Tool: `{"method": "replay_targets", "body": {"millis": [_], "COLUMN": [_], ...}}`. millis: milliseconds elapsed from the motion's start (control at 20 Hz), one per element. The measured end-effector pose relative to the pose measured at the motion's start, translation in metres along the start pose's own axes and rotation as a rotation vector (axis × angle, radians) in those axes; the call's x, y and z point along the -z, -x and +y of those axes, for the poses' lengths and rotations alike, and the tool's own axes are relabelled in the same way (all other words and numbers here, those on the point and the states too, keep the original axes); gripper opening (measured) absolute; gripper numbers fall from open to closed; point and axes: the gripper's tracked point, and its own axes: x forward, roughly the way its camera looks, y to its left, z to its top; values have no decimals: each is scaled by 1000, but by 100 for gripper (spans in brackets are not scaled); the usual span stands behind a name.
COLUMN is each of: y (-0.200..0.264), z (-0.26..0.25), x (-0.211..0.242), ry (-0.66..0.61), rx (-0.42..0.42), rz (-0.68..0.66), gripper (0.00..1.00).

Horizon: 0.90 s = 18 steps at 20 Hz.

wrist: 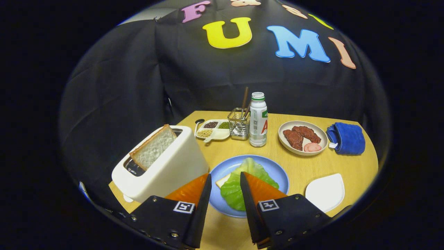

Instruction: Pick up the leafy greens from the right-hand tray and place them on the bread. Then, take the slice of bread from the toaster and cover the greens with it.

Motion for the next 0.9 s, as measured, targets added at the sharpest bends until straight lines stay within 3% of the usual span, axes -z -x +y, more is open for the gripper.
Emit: {"method": "replay_targets", "body": {"millis": [500, 700, 900], "y": [40, 38, 10], "z": [102, 129, 142], "x": [-24, -22, -19], "ry": [110, 170, 148], "rx": [-80, -64, -21], "rz": [-302, -331, -316], "gripper": [53, 52, 53]}}
